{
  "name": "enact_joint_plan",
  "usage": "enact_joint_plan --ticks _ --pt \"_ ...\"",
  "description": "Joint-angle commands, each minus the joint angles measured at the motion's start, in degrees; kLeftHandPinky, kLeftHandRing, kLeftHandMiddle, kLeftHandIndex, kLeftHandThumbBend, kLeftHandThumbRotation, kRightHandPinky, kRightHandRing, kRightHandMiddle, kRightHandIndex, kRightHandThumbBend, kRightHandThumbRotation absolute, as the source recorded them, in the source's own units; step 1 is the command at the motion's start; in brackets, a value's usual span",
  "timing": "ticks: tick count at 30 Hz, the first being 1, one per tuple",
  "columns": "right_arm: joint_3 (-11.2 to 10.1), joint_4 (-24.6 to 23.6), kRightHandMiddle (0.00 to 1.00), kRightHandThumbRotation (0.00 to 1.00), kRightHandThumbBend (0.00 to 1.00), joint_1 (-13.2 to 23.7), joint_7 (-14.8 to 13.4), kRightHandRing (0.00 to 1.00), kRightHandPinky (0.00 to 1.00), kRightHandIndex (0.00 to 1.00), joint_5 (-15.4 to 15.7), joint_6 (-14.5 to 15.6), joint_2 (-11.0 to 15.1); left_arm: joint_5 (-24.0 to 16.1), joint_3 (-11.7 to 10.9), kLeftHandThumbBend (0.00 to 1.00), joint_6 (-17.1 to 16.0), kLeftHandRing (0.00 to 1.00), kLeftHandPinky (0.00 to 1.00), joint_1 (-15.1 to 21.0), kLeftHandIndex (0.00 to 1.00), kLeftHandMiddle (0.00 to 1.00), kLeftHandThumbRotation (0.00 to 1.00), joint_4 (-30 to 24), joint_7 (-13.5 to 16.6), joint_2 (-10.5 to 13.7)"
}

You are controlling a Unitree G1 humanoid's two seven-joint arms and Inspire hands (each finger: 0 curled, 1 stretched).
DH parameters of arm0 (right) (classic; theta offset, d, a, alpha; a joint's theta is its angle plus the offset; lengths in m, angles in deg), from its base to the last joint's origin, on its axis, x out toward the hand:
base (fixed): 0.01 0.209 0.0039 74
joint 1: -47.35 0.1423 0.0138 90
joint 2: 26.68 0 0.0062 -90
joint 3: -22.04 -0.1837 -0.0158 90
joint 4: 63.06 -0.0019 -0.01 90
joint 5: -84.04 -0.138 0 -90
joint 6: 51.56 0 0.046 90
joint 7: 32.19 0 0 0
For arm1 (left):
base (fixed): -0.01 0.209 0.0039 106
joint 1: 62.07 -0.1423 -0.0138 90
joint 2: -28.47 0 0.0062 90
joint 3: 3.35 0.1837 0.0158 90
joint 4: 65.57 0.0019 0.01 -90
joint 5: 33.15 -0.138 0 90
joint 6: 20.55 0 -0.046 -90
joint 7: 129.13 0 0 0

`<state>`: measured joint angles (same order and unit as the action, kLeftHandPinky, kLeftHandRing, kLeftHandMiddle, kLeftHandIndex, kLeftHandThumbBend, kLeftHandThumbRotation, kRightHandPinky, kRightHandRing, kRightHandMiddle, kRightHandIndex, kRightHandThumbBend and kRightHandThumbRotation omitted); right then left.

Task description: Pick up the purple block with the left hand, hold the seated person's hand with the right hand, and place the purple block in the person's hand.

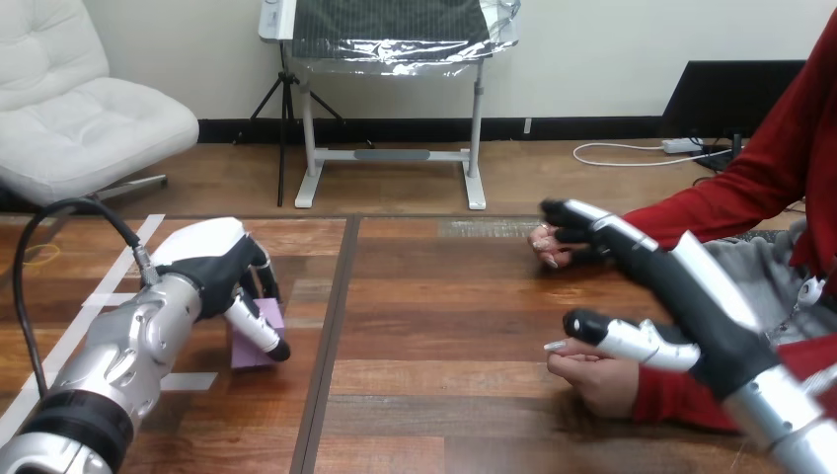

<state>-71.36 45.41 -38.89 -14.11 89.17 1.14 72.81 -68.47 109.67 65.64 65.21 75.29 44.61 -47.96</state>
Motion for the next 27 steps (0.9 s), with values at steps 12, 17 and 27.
enact_joint_plan --ticks 12,17,27 --pt "-1.4 10.1 0.89 0.84 1.0 12.1 -5.1 0.85 0.71 0.91 8.6 -0.9 9.0 2.6 -5.1 0.83 0.6 0.28 0.21 -1.9 0.44 0.38 0.0 -16.9 -2.3 3.4" --pt "-0.7 14.1 0.9 0.82 1.0 14.5 -4.8 0.85 0.7 0.91 9.8 -1.9 11.0 2.6 -6.0 0.83 1.2 0.27 0.21 -3.0 0.43 0.37 0.0 -20.1 -2.9 3.7" --pt "1.0 20.0 0.89 0.74 1.0 18.2 -4.2 0.85 0.69 0.91 12.5 -2.8 14.3 2.8 -7.4 0.83 2.0 0.28 0.21 -4.5 0.43 0.37 0.0 -24.2 -4.0 3.9"
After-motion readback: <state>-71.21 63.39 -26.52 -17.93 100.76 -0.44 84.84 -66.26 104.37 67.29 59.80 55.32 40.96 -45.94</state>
